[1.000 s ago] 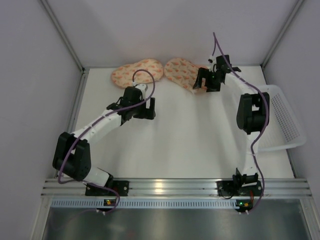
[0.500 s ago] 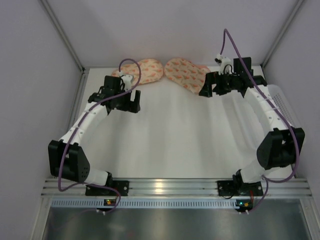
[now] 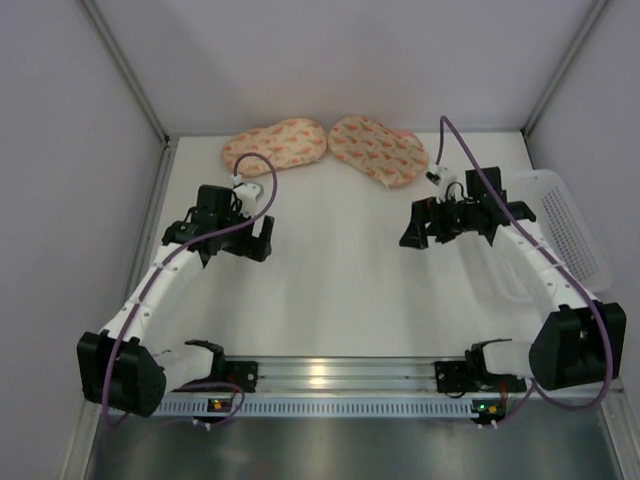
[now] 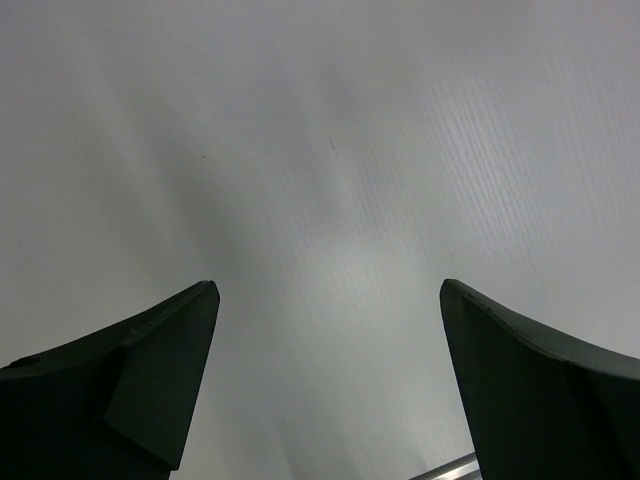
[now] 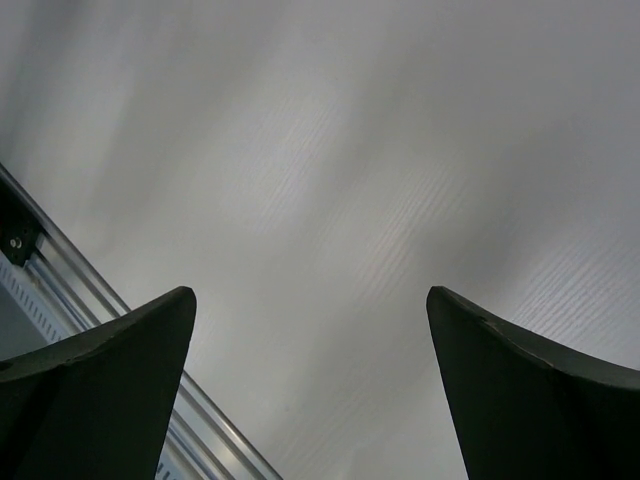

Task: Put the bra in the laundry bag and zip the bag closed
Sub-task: Reset both arms

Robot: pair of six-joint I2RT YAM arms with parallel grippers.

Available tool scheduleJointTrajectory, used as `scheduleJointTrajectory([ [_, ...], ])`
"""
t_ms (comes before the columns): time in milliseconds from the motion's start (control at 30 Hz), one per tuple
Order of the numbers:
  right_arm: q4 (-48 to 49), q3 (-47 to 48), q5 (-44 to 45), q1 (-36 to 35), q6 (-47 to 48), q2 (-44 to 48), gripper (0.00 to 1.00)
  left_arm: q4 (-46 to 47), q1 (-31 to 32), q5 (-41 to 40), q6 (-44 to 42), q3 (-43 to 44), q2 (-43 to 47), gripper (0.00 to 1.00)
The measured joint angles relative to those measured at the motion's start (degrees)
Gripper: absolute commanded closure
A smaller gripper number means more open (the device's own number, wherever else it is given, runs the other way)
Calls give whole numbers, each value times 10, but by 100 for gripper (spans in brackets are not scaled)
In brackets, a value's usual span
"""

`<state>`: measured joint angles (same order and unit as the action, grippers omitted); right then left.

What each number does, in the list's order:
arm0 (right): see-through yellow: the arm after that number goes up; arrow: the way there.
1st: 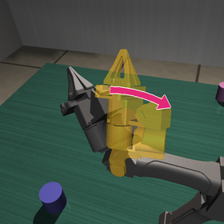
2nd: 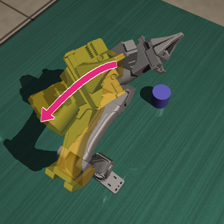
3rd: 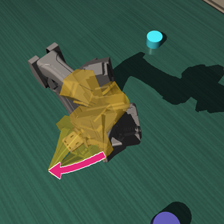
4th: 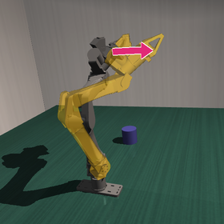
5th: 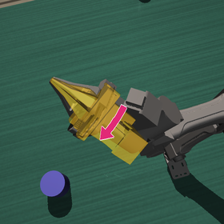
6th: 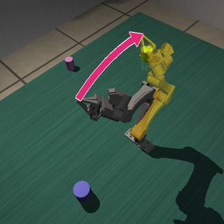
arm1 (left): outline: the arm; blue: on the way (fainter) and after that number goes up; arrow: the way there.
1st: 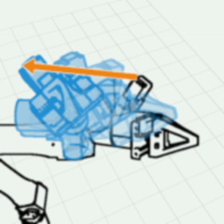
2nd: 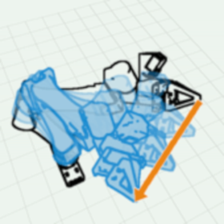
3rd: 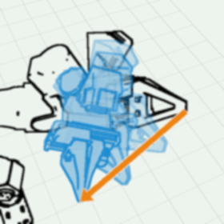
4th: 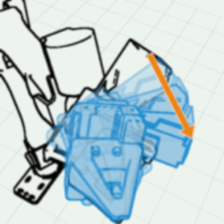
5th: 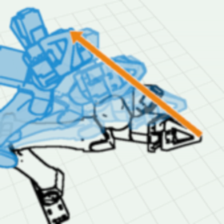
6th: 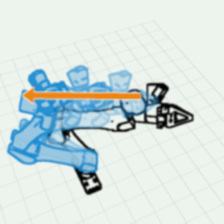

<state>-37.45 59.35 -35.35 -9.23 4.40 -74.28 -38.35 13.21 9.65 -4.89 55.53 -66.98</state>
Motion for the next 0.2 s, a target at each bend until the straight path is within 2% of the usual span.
scheduleJointTrajectory([
  [200, 8, -24, 4, -1, 1, 35, 1, -7, 0, 10, 0, -17, 19, 2],
])
